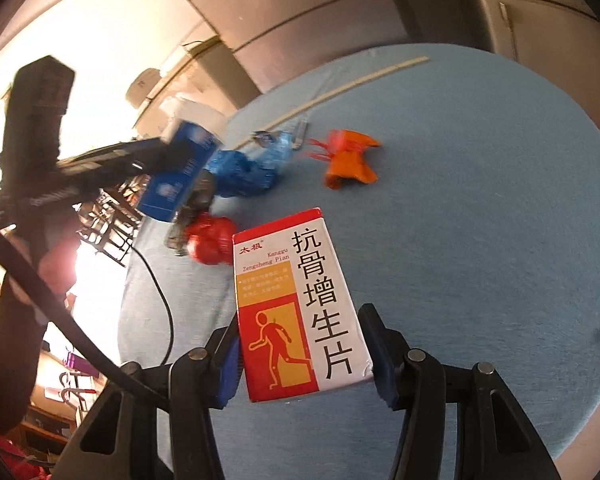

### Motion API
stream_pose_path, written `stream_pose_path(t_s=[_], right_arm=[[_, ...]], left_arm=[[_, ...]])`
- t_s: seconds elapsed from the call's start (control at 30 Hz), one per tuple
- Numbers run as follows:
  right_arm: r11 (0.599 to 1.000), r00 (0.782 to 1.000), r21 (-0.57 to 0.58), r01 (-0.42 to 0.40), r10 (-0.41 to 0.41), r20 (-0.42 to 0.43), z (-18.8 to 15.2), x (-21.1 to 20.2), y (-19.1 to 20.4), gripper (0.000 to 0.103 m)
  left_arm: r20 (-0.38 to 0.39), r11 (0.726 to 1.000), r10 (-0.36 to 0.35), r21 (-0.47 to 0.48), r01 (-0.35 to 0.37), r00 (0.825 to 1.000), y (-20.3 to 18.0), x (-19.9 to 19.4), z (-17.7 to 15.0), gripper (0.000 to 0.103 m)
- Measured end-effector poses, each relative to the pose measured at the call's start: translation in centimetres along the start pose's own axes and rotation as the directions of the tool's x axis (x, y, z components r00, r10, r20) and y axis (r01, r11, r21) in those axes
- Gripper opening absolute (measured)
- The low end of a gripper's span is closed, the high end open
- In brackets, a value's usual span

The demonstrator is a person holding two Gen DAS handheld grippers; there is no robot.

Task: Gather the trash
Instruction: 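Carry both boxes to the red basket and release the toothpaste box from the left tool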

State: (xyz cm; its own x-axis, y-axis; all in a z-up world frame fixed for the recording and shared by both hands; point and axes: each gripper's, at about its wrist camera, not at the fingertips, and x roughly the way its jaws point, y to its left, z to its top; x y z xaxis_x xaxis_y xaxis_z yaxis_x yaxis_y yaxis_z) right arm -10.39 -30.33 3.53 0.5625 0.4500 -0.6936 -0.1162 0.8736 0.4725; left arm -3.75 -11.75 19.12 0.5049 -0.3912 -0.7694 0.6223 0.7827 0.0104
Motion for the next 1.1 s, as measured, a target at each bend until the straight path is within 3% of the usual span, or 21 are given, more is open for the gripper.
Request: stream_pose_path(t_s=[0.17, 0.3, 0.47, 0.6, 0.7, 0.83, 1.1], right_arm=[[0.996, 0.999, -0.071, -0.052, 0.051, -0.010, 0.4, 0.7, 3.4, 0.056], [0.981, 0.993, -0.156, -0.119, 0.114, -0.039, 0.0, 1.8, 7.7, 0.056], [0.935, 0.972, -0.271, -0.230, 0.208, -0.107, -1.0, 3.4, 14.0, 0.056], [0.880, 0.943, -0.347, -0.324, 0.274, -0.187, -2.4, 5.1, 18.9, 0.056], [0.825, 0.911, -0.399, -0.401, 0.314, -0.268, -4.2, 6.6, 23.2, 0.056], [0.758, 0.869, -0.443, -0.479, 0.339, -0.360, -6.9, 8.2, 27.8, 0.056], [0.665, 0.777, -0.453, -0.594, 0.329, -0.536, -12.2, 12.5, 34.7, 0.056]], left_arm=[[0.009, 0.979, 0.140, -0.152, -0.137, 0.990, 3.1, -5.8, -4.1, 0.064], [-0.017, 0.923, 0.268, -0.282, -0.262, 0.963, 5.3, -10.5, -9.2, 0.065], [-0.126, 0.803, 0.356, -0.465, -0.372, 0.926, 8.7, -14.5, -17.6, 0.065], [-0.258, 0.673, 0.399, -0.569, -0.472, 0.880, 10.8, -16.4, -24.7, 0.065], [-0.360, 0.583, 0.388, -0.617, -0.528, 0.849, 11.7, -16.8, -29.6, 0.065], [-0.441, 0.488, 0.329, -0.678, -0.550, 0.835, 12.4, -16.3, -35.1, 0.065], [-0.525, 0.372, 0.224, -0.733, -0.570, 0.821, 13.0, -14.4, -42.1, 0.065]])
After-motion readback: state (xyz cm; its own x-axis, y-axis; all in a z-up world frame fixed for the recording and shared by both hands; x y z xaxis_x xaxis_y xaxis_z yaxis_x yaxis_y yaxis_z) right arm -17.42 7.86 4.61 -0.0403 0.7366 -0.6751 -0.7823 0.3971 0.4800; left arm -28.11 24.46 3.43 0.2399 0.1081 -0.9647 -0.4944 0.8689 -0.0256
